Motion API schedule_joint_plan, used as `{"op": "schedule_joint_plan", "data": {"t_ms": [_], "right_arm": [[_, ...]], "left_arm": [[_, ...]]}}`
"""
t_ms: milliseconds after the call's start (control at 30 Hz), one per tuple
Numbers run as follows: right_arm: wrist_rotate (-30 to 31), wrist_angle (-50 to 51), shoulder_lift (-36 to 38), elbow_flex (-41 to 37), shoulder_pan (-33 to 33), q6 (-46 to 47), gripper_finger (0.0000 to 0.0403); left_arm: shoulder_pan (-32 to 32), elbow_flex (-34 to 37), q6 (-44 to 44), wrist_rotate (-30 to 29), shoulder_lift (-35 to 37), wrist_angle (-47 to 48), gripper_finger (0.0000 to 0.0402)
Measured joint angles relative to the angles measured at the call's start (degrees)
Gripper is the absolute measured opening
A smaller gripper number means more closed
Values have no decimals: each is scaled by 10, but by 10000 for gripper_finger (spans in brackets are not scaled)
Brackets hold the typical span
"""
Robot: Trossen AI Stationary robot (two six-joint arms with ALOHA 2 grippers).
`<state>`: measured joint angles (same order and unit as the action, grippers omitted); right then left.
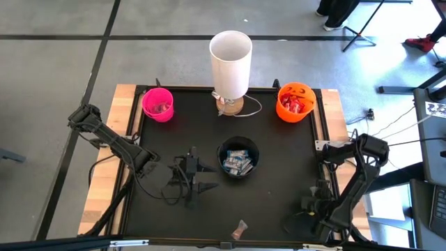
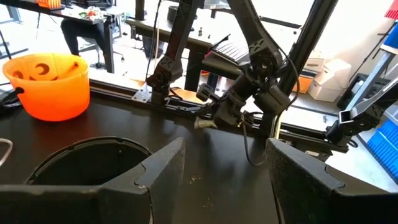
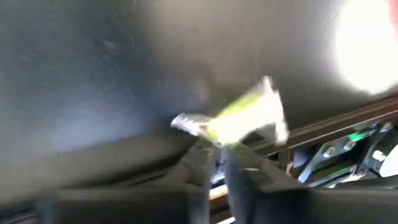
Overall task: Sort candy
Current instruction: Put the green gummy into the pink bucket
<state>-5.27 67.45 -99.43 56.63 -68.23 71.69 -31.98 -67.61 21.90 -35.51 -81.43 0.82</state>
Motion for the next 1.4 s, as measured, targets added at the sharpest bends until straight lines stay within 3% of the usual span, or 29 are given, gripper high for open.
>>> {"op": "schedule_joint_plan", "data": {"t_ms": [100, 533, 733, 867, 967, 1067, 1200, 1400], "right_arm": [[33, 10, 10, 21, 0, 0, 7], [282, 21, 114, 104, 0, 24, 2], [439, -43, 180, 120, 3, -29, 1], [498, -131, 222, 120, 27, -125, 1], [506, -218, 238, 120, 60, -229, 1], [475, -298, 244, 120, 101, -325, 1], [410, -384, 244, 120, 160, -425, 1], [317, -482, 244, 120, 235, -522, 1]], "left_arm": [[1, 0, 0, 0, 0, 0, 215], [1, 0, -10, 0, -2, -1, 215], [8, -1, -106, 5, -57, -78, 215], [15, -1, -217, 10, -116, -174, 215], [25, 0, -290, 29, -151, -260, 215], [33, 0, -330, 50, -171, -327, 215], [42, 0, -327, 90, -180, -343, 215], [42, 0, -331, 93, -180, -341, 215]]}}
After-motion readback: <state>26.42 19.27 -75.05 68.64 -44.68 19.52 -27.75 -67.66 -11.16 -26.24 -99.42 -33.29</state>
